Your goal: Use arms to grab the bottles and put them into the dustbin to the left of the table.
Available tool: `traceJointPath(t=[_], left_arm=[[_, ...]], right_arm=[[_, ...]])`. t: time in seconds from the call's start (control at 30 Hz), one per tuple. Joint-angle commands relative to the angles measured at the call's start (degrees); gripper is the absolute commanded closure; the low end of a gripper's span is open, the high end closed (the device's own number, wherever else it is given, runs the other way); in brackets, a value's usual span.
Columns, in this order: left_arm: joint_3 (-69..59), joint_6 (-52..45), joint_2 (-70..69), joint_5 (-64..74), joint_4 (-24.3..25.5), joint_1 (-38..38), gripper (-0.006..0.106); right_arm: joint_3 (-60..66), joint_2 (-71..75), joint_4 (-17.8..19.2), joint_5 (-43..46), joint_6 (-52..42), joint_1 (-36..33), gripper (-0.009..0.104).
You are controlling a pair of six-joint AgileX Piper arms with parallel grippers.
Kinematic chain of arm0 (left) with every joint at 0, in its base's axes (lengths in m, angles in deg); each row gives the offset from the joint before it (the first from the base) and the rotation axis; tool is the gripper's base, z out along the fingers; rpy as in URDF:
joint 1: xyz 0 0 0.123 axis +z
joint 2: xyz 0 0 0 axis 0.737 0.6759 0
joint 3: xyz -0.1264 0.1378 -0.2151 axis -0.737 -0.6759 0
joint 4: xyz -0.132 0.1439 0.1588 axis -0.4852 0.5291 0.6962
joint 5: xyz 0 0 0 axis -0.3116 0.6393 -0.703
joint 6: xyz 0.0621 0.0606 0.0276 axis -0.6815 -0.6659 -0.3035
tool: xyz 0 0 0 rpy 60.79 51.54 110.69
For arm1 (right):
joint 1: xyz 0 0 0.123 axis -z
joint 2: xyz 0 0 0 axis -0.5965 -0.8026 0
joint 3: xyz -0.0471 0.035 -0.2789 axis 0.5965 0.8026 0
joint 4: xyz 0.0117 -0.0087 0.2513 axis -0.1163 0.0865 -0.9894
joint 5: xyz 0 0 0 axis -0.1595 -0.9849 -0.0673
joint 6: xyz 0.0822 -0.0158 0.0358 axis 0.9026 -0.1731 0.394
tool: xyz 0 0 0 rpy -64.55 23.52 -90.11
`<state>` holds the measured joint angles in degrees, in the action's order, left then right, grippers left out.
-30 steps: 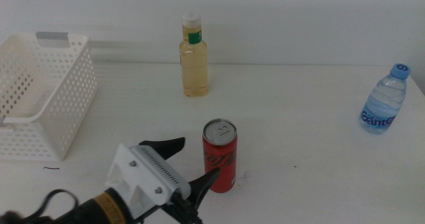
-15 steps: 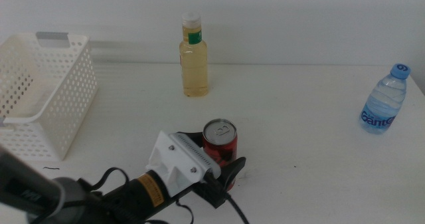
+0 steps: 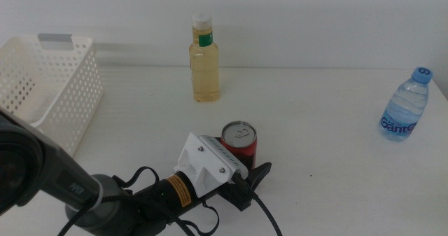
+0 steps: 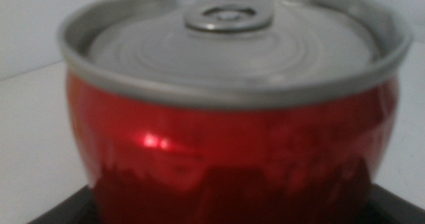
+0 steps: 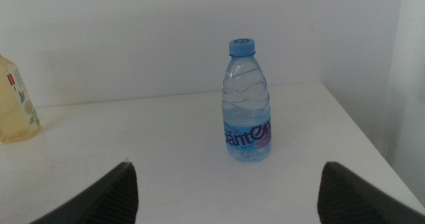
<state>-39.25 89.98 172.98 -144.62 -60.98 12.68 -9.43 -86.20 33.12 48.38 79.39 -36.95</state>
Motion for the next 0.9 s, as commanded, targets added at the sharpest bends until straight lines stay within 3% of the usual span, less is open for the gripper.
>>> traceJointPath(t=[0.0,0.13,0.23,0.4,0.43,0.5,0.6,0.77,0.87], left_arm=[[0.7,0.9,0.1,-0.1,0.4,-0.5,0.007],[0.8,1.2,0.5,0.0,-0.2,-0.5,0.008],[0.8,1.4,0.5,0.1,-0.4,-0.5,0.018],[0.2,1.4,-0.6,0.6,-0.3,0.0,0.056],[-1.0,1.6,-7.9,7.2,0.4,0.0,0.081],[-0.9,1.8,-13.2,17.0,0.9,0.0,0.088],[0.2,3.3,-23.0,33.0,0.9,0.0,0.091],[8.5,16.3,-37.5,69.7,2.7,0.0,0.091],[17.6,15.0,-40.4,90.2,1.6,0.0,0.091]], right_arm=[[0.2,0.3,0.2,0.6,-0.2,0.3,0.006],[0.2,0.3,0.2,0.6,-0.2,0.3,0.006],[0.2,0.3,0.2,0.6,-0.2,0.3,0.006],[0.2,0.3,0.2,0.6,-0.2,0.3,0.006],[0.2,0.3,0.2,0.6,-0.2,0.3,0.006],[0.2,0.3,0.2,0.6,-0.2,0.3,0.006],[0.2,0.3,0.2,0.6,-0.2,0.3,0.006],[0.2,0.3,0.2,0.6,-0.2,0.3,0.006],[0.2,0.3,0.2,0.6,-0.2,0.3,0.006]])
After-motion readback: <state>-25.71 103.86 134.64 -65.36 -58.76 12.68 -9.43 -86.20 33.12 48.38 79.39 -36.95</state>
